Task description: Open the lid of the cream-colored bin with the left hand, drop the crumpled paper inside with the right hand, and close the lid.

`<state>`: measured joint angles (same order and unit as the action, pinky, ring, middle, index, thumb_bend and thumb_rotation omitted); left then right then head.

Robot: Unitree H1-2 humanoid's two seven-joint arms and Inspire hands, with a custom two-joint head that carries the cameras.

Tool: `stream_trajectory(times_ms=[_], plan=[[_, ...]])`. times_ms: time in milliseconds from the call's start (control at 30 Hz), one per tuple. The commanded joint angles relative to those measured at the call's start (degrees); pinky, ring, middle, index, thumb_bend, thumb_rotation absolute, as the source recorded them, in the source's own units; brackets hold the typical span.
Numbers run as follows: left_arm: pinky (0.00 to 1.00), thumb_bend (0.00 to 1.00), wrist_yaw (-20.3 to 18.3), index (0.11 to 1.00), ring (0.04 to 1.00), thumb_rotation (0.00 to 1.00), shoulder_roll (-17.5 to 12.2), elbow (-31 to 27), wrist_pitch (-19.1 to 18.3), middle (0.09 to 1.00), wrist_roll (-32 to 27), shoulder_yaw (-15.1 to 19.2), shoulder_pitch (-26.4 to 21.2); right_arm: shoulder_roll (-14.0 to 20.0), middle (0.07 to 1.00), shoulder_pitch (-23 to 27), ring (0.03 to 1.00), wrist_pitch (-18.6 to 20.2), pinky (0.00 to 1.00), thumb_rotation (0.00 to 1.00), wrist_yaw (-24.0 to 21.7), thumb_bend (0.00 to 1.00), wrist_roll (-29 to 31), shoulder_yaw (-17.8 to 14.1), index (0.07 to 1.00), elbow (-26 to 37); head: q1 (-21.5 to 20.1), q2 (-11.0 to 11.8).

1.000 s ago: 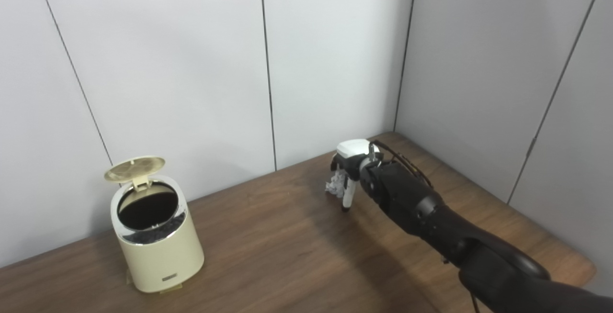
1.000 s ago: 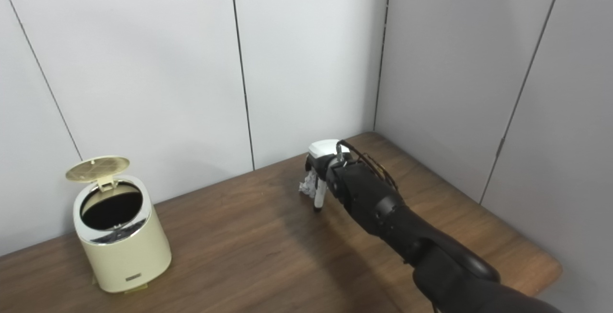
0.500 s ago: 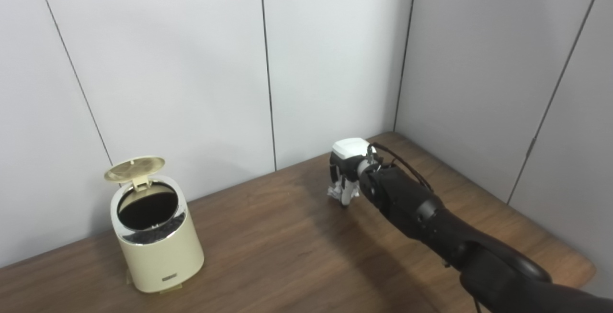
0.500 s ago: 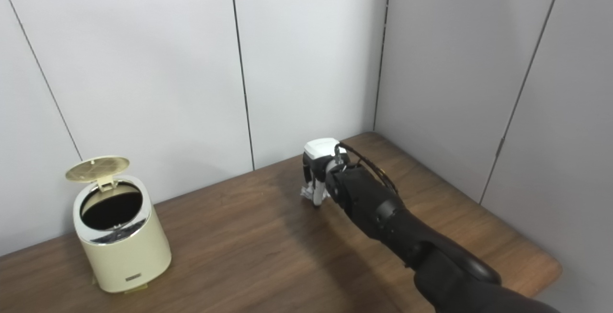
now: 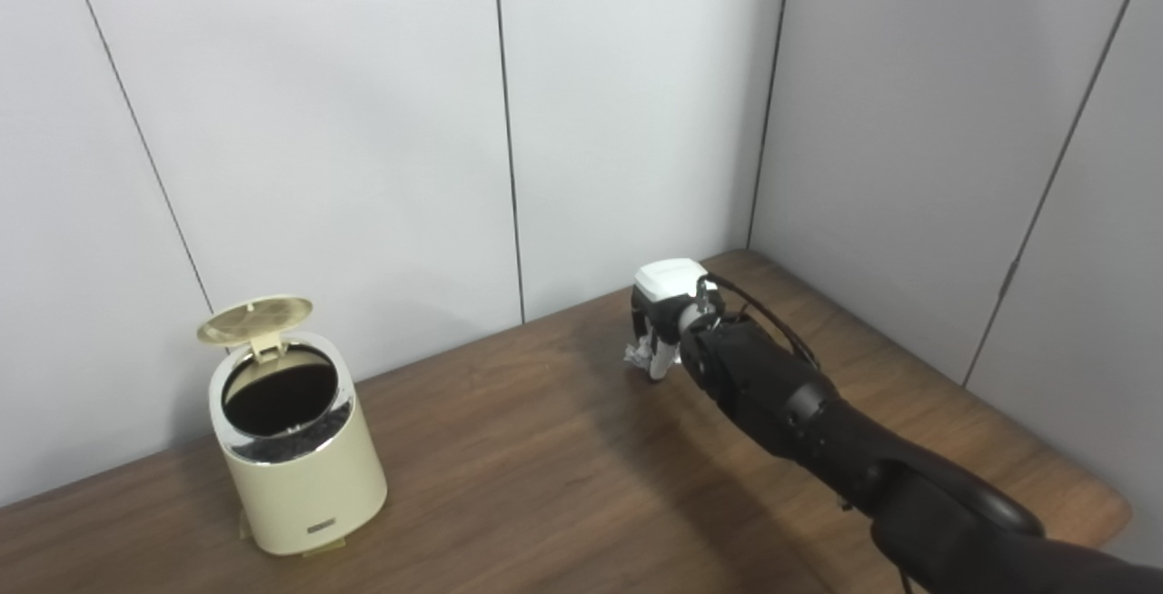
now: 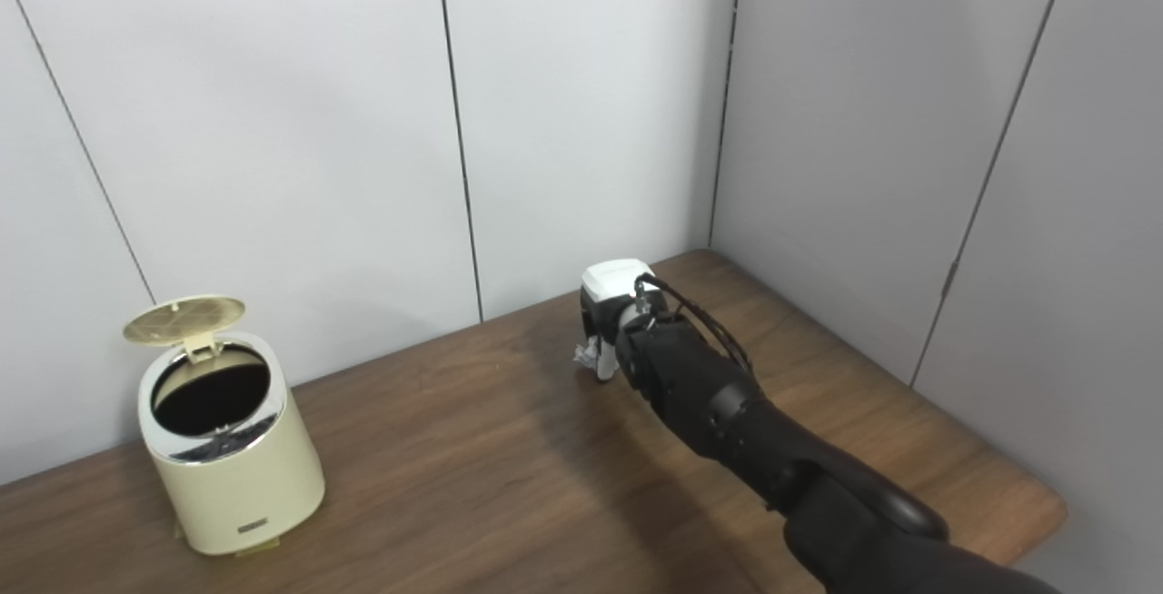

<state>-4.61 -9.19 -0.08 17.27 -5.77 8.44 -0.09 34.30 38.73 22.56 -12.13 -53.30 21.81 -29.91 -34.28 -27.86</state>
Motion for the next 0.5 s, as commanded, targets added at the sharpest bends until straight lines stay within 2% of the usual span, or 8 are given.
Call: stream_trajectory(times_ms=[0, 200, 267, 333, 467], plan=[[0.68, 0.6, 0.7, 0.808, 0.786, 0.84, 0.9, 1.6, 1.1, 0.808, 0.8, -0.4, 2.0, 2.2, 0.49, 2.9, 0.415, 0.7, 0.33, 0.0, 0.1, 0.52, -1.0, -0.5, 0.5, 2.8, 0.2, -0.1], [0.68, 0.62, 0.7, 0.808, 0.783, 0.83, 1.6, 1.6, 1.1, 0.805, 0.5, -0.7, 2.0, 3.0, 0.522, 3.7, 0.462, 1.1, 0.38, 0.0, -3.8, 0.52, -1.1, -0.7, 0.464, 7.7, 2.4, -0.4], [0.67, 0.61, 0.5, 0.803, 0.772, 0.82, 1.8, 1.3, 1.5, 0.798, 0.4, -0.9, 2.2, 3.3, 0.499, 4.1, 0.448, 1.0, 0.36, 0.0, -5.3, 0.52, -2.0, -0.2, 0.482, 9.7, 3.5, -0.9], [0.67, 0.59, 0.3, 0.802, 0.774, 0.81, 2.0, 0.8, 1.8, 0.801, 0.4, -1.1, 2.4, 3.6, 0.463, 4.5, 0.395, 1.7, 0.3, 0.0, -7.9, 0.52, -3.3, 0.4, 0.51, 12.2, 5.1, -1.3], [0.69, 0.57, 1.2, 0.816, 0.797, 0.82, 2.7, -0.4, 2.4, 0.821, 2.5, -1.5, 2.7, 3.8, 0.455, 4.6, 0.374, 1.3, 0.29, 0.0, -12.1, 0.52, -2.8, -0.3, 0.518, 17.6, 6.6, -1.6]])
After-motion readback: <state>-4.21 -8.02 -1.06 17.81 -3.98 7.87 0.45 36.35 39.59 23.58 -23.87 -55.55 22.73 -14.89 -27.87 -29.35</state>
